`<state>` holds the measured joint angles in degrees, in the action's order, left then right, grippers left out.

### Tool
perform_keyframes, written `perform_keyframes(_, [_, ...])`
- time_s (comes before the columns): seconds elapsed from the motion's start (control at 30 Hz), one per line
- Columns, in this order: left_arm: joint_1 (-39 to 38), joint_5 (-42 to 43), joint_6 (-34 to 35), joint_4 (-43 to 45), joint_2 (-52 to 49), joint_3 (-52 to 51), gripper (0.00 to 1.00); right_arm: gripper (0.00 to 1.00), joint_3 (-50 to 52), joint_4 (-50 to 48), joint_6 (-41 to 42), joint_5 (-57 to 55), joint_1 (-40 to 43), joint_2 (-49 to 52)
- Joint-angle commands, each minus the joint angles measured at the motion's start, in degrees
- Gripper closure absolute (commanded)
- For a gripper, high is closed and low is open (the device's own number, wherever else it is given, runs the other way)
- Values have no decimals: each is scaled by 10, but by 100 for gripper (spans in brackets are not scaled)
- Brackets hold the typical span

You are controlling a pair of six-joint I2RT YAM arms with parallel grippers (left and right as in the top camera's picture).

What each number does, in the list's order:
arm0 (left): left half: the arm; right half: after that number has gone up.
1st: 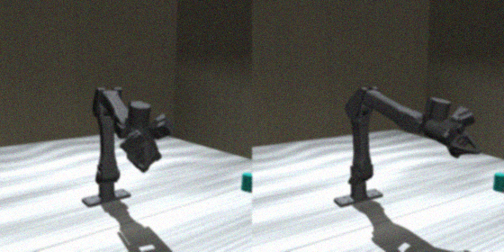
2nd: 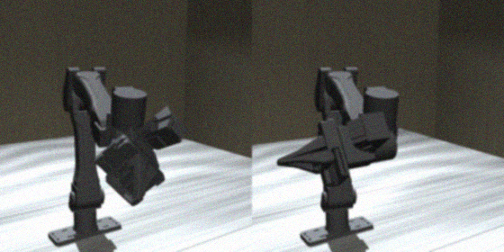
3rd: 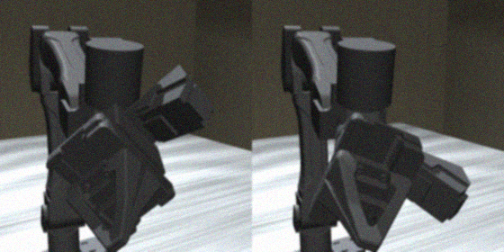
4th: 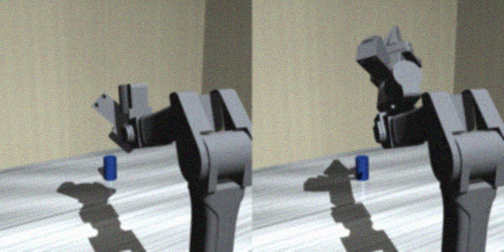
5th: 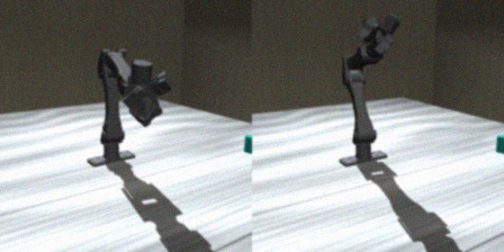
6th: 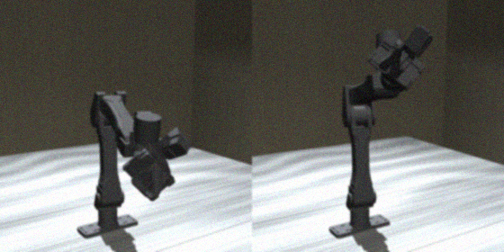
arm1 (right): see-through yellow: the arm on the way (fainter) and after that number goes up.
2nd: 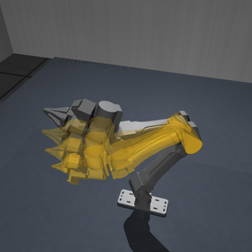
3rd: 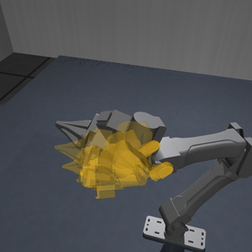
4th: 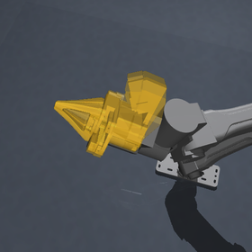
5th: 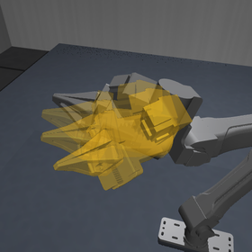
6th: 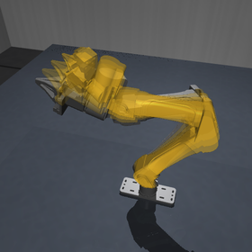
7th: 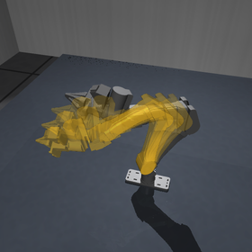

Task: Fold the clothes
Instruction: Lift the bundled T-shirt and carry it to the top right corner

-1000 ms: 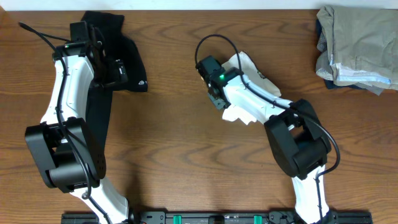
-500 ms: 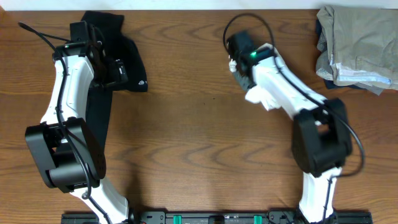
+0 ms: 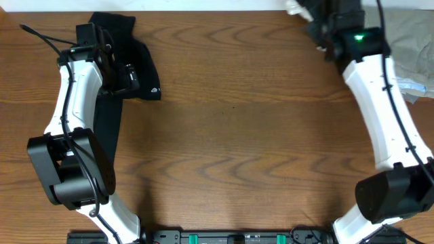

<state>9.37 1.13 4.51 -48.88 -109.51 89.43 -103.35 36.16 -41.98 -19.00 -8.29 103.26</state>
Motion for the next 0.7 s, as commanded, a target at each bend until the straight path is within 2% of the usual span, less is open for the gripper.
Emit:
perform_keyframes(0.0, [2, -1, 5, 2, 2, -1, 2, 99, -5, -44, -141, 0, 43, -1])
perform_keyframes(0.23, [2, -1, 5, 2, 2, -1, 2, 99, -5, -120, -167, 63, 147, 0])
perform_keyframes(0.43, [2, -1, 5, 7, 2, -1, 2, 99, -5, -164, -105, 61, 229, 10])
perform_keyframes(0.67, [2, -1, 17, 5, 2, -1, 2, 99, -5, -192, -7, -26, 292, 54])
